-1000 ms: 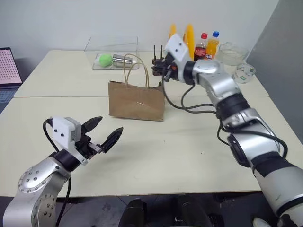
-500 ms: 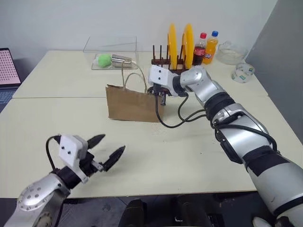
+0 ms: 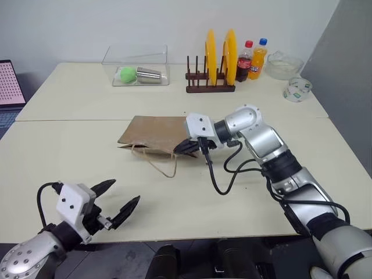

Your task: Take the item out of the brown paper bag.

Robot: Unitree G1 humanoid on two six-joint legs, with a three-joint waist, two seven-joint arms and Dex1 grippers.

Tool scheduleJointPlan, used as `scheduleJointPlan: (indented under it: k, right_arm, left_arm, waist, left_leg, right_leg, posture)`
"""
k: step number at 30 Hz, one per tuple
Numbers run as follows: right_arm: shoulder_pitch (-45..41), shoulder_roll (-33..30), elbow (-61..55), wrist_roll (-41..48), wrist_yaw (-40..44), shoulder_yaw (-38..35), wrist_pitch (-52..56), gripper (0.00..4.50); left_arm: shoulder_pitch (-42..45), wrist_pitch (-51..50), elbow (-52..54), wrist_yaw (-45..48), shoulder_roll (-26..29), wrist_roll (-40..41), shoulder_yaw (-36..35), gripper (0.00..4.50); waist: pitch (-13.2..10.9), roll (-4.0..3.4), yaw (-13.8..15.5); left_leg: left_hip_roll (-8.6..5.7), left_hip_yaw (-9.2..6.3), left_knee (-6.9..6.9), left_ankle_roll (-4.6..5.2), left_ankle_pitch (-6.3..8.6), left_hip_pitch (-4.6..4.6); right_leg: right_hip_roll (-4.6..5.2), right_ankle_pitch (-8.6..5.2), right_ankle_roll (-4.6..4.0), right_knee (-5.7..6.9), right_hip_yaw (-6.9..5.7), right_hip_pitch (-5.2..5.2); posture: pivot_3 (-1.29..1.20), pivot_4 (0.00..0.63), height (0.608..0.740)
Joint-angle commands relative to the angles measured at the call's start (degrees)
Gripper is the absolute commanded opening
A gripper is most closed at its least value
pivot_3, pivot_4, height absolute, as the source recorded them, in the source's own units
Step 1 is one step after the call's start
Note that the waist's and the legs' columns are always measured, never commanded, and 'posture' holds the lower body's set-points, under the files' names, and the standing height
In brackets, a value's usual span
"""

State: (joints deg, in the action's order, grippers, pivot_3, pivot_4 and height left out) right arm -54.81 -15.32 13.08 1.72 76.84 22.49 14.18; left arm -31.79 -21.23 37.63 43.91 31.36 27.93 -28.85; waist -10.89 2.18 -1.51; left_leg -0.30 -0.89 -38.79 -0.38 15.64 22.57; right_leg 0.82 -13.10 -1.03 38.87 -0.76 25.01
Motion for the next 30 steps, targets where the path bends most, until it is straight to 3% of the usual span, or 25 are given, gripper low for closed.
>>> scheduleJointPlan:
  k: [1,10,15,18,25,30]
  right_arm:
    - [3.1,-2.1,-9.0,3.6,0.3,-1.3,4.7,0.04]
    - [8.9,-4.9,-18.5,7.4,-4.2,-3.5,8.1,0.04]
    - [15.7,-8.8,-27.6,11.5,-6.5,-7.2,10.3,0.04]
    - [21.9,-12.6,-33.8,12.8,-8.1,-8.1,12.2,0.59]
    - [35.6,-21.1,-46.4,13.6,-11.9,-8.0,16.4,3.11]
    - [40.3,-22.8,-49.8,13.4,-15.7,-7.1,17.8,3.11]
  left_arm:
    - [-2.1,3.3,-2.0,3.2,1.5,0.6,-4.5,4.50]
    - [-1.6,9.8,-7.5,9.8,6.3,-0.7,-6.1,4.50]
    - [1.8,20.2,-13.5,15.8,11.0,-5.5,-4.7,4.50]
    - [5.0,32.3,-19.8,22.3,15.0,-9.6,-1.9,4.50]
    - [16.3,52.8,-33.4,31.7,19.3,-13.3,9.6,4.50]
    - [24.5,59.6,-40.6,32.5,18.5,-15.5,18.1,4.50]
  waist:
    - [0.0,0.00,0.0]
    - [0.0,0.01,0.0]
    - [0.0,0.02,0.4]
    - [0.0,0.02,0.9]
    - [0.0,-0.05,1.3]
    - [0.0,-0.04,1.3]
  left_leg:
    - [0.00,-0.01,0.00,0.00,0.00,0.01]
    - [0.02,-0.02,0.00,0.00,0.00,0.00]
    - [0.02,-0.08,0.03,0.00,0.01,0.02]
    - [0.02,-0.08,0.04,0.00,0.01,0.02]
    - [0.07,0.01,0.07,0.01,0.02,0.03]
    - [0.07,0.00,0.06,0.01,0.02,0.09]
  right_leg:
    - [0.00,-0.01,-0.02,0.00,-0.02,0.00]
    - [0.00,-0.22,0.15,-0.02,-0.08,0.00]
    - [0.00,-0.23,0.14,-0.05,-0.14,-0.01]
    - [0.00,-0.24,0.13,-0.10,-0.16,-0.03]
    - [0.00,-0.28,0.12,-0.15,-0.16,0.00]
    - [0.00,-0.24,0.19,-0.21,-0.20,-0.01]
  posture:
    - [0.00,0.150,0.740]
    - [0.00,0.150,0.740]
    - [0.00,0.150,0.740]
    - [0.00,0.150,0.740]
    - [0.00,0.150,0.740]
    - [0.00,0.150,0.740]
